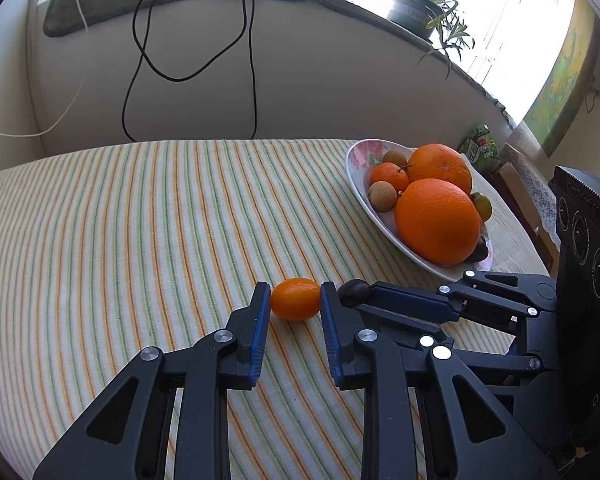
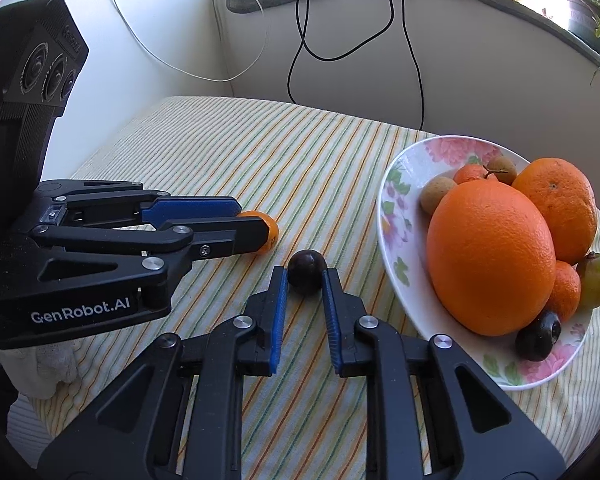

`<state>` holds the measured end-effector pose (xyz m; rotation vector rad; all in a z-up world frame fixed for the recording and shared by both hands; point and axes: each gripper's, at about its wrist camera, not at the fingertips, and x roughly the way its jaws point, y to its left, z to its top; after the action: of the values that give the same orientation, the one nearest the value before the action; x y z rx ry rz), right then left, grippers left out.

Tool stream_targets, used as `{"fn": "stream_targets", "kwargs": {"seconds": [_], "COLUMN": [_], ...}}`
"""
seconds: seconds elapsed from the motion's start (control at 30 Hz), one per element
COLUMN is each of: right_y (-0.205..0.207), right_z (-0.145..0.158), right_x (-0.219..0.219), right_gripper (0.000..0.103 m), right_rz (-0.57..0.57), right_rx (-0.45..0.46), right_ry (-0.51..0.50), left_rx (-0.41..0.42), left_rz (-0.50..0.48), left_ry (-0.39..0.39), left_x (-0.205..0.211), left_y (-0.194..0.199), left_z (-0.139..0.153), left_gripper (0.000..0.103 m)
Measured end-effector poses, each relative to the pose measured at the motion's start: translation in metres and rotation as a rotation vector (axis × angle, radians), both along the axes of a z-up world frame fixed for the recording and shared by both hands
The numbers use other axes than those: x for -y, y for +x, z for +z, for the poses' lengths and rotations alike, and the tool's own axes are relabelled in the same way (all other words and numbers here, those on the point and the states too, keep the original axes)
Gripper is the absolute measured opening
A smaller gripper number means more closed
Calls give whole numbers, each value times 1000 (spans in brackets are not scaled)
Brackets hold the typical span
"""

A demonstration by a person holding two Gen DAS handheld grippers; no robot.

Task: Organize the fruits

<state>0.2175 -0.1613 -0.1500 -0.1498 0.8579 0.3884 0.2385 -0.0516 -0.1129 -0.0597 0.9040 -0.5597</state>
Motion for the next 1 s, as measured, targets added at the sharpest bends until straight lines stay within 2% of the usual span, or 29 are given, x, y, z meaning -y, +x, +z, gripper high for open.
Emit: {"fn": "stream_targets", "kwargs": {"seconds": [0.5,1.0], "right_y": [-21,-49], "right_z": [10,49], "right_x": [10,57], "right_gripper": [17,17], "right_rz": [20,-20], "right_rx": [16,95], "right_ry": [63,159], "left_rx": [35,75], "left_rz": [21,-16], "left_ry": [-16,-54], "left_x": [-3,35], "left_y": [-4,16], "left_z": [15,40], "left_gripper": [23,23]}}
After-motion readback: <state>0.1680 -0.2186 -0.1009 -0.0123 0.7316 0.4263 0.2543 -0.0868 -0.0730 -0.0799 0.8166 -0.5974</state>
